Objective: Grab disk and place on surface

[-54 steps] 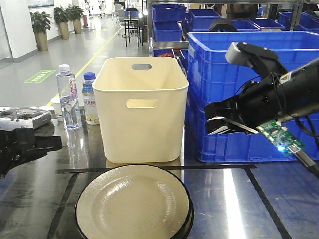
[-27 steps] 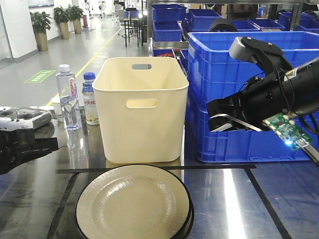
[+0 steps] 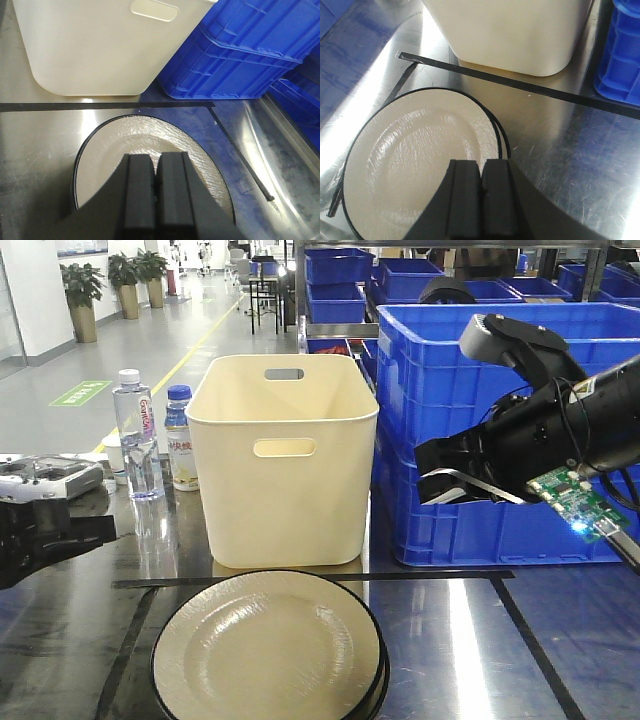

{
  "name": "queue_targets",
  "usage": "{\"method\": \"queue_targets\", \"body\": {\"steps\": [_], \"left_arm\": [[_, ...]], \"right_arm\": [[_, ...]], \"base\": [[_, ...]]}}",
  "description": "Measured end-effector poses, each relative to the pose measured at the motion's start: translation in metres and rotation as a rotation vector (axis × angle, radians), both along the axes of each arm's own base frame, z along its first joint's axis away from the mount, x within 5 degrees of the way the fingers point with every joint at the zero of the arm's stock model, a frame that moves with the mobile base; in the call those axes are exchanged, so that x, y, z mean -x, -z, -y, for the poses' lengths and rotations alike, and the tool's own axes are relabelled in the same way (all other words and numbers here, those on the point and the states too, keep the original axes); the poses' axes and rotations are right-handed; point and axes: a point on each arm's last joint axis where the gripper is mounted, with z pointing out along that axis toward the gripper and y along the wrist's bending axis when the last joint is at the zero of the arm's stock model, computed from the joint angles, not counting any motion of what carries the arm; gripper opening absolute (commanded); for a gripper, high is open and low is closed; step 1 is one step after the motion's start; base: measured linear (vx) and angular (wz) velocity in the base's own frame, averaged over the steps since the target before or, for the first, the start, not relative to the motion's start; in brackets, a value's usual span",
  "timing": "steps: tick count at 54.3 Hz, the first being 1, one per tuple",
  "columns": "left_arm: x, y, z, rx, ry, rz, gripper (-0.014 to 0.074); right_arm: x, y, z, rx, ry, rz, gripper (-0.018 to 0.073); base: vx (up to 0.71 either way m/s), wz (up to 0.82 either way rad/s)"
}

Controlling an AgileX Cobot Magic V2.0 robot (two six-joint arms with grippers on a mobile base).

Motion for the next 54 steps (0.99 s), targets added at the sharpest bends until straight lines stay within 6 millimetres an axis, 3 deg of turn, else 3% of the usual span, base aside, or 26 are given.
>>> {"method": "queue_targets", "body": {"steps": [13,24,32,42,54], "left_arm": [[0.008,0.005,-0.003,-0.074,-0.010,0.023,-0.0009],[0.050,0.014,-0.018,-0.141,-0.186,0.062,-0.0009],[0.094,0.032,-0.034,-0.194,-0.366,0.166,-0.0009],[0.144,0.070,-0.046,-0.340,-0.467,0.289,-0.0009],[0.162,0.108,-0.048,-0.357,-0.481,0.292,-0.0009]], "right_arm": [[0.000,0.000,0.000,0.000,0.000,-0.001,-0.0010],[0.000,0.000,0.000,0.000,0.000,-0.001,-0.0010],[0.000,0.000,0.000,0.000,0.000,-0.001,-0.0010],[0.000,0.000,0.000,0.000,0.000,-0.001,-0.0010],[0.000,0.000,0.000,0.000,0.000,-0.001,-0.0010]], "base": [[0.00,0.00],[0.00,0.00],[0.00,0.00],[0.00,0.00],[0.00,0.00]]}}
